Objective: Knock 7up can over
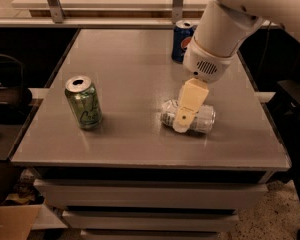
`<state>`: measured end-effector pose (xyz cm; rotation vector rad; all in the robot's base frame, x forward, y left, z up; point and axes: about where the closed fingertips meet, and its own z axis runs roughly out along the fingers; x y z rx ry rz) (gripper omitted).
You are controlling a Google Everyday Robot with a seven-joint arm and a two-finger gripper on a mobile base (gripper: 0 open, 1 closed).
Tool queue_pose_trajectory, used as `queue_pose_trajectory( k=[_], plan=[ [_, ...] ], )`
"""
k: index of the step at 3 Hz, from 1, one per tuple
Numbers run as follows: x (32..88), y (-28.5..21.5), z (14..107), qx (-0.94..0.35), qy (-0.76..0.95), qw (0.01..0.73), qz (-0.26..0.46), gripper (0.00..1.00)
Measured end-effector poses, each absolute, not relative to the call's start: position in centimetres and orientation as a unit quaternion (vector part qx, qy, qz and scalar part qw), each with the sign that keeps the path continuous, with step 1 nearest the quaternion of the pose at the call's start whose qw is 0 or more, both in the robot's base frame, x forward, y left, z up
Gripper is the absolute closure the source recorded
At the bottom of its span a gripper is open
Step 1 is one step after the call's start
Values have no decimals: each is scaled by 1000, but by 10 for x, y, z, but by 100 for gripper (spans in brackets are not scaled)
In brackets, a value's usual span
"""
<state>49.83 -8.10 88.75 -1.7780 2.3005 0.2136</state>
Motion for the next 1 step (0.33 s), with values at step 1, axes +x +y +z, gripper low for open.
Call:
queue_pose_trajectory(
  k=[1],
  plan=[
    [498,-80,897,-611,780,114,72,0]
  ],
)
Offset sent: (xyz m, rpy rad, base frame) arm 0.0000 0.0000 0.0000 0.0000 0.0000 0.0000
